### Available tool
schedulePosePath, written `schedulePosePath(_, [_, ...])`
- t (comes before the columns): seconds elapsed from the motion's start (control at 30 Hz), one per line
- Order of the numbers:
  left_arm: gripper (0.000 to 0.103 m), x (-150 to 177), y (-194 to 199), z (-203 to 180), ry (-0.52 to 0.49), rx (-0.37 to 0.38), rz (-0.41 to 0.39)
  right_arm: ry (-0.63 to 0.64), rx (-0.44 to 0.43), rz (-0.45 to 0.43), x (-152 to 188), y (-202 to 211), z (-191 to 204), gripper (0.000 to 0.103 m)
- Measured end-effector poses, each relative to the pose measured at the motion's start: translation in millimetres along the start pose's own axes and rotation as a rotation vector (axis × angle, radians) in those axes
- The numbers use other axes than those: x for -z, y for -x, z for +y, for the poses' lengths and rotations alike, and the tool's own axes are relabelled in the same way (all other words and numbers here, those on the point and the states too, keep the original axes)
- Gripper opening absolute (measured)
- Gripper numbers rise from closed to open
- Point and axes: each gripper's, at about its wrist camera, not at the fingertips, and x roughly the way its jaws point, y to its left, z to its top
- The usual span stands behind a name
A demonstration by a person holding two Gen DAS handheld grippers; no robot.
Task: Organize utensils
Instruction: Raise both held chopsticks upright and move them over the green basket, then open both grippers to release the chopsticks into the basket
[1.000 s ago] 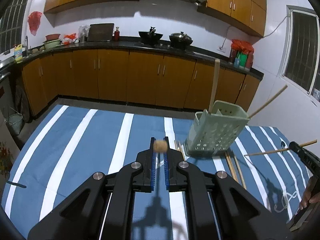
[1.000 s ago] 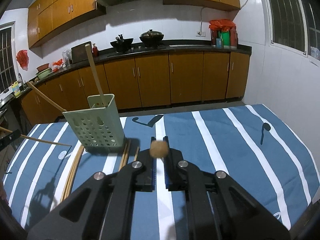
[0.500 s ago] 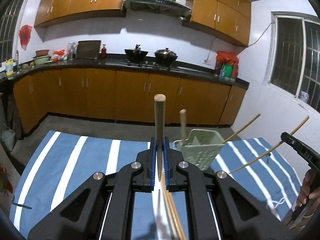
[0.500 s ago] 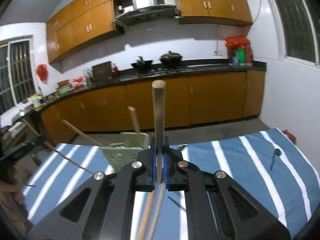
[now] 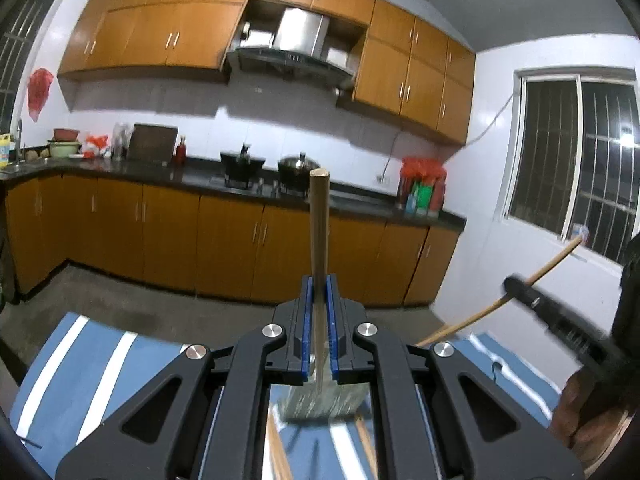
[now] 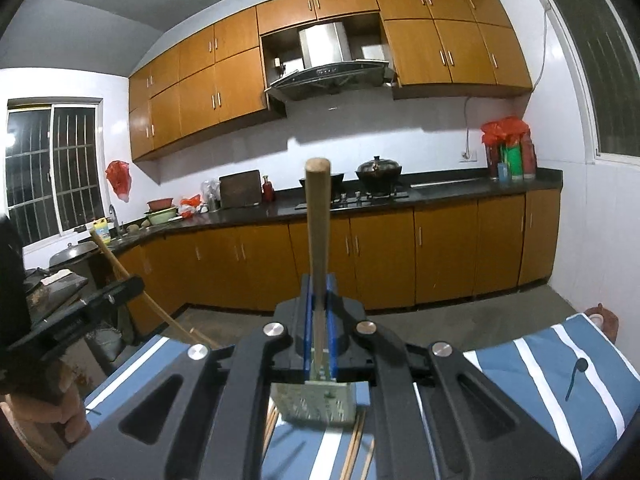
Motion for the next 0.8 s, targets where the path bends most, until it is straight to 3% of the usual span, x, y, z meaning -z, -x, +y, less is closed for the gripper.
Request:
schedulePosePath(0.2, [0.007,-3.4,-27.0,-10.8,-0.020,-0.041,-0.057,0.012,0.030,0.037,3.4,-34.0,-0.8,0.008])
schedulePosePath(0.5, [0.008,30.9,-74.7,-10.8,-0.035,-0.048,0.043,0.037,0.055,0.140,27.5,-82.1,-3.9,0.008])
schedulePosePath(0.7, [0.009,37.0,-76.1,-10.6,-0.035,-0.037,0.079,0.036,0.051,0.156,35.3,-82.7,-2.1,0.010])
schedulePosePath(0.8, [0.024,33.7,-71.2,-9.2,-0.033,-0.035,0.073,0.032,0.048,0.138,30.9,-76.4,-1.7,0.016])
